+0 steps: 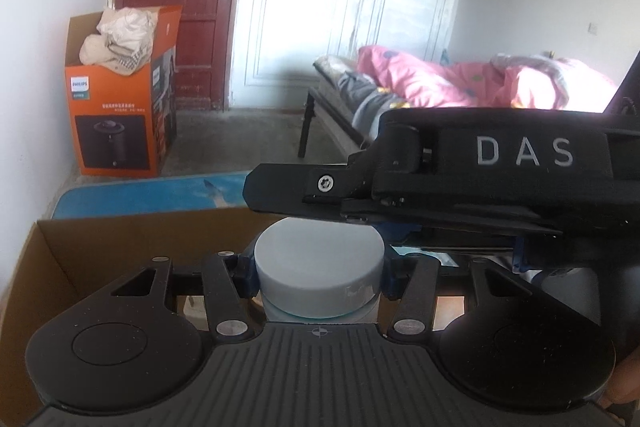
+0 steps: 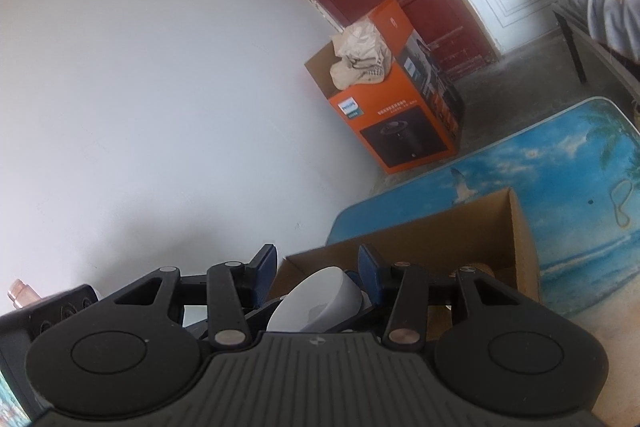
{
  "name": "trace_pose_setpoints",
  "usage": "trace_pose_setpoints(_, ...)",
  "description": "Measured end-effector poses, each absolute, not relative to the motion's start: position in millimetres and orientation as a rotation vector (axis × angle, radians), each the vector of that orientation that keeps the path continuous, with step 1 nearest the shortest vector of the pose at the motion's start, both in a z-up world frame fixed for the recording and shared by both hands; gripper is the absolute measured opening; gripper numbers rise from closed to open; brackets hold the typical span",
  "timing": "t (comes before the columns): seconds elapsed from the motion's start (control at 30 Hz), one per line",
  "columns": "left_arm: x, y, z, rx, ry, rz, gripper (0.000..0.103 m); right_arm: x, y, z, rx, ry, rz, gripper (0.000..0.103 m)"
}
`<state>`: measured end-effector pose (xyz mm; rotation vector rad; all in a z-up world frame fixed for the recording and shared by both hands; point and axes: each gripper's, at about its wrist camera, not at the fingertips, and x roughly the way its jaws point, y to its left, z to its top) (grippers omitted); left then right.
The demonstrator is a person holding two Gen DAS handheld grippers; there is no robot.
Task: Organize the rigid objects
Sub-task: 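Lower the white bottle into the box and open the right gripper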
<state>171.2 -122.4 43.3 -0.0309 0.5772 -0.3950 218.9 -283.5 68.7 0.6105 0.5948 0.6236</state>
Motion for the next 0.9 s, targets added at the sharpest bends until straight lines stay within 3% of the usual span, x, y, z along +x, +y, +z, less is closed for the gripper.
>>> trace_pose_setpoints(0.37,176.9,-126.3,12.2,0.039,0.709,-0.355,0.054,217.4,-290.5,35.1,0.582,0.661,0.590,0.049)
trace_pose_setpoints(0.43,175.1,-125.4,11.1,0.044,0.715,-0.351,0.061,216.1,-293.6,34.4,0.588,0.660,0.587,0.049)
trace_pose_setpoints(0.57,170.9,-122.5,11.9,0.038,0.717,-0.344,0.065,208.9,-299.1,35.4,0.601,0.657,0.582,0.049)
trace_pose_setpoints(0.7,162.6,-119.4,19.6,0.024,0.692,-0.351,0.077,198.9,-305.8,40.3,0.621,0.641,0.573,0.049)
trace_pose_setpoints(0.8,155.6,-118.7,28.3,0.016,0.659,-0.355,0.094,189.5,-312.0,46.2,0.641,0.621,0.565,0.049)
trace_pose_setpoints(0.9,143.1,-113.5,40.3,0.005,0.612,-0.358,0.099,174.8,-319.5,53.9,0.667,0.590,0.557,0.050)
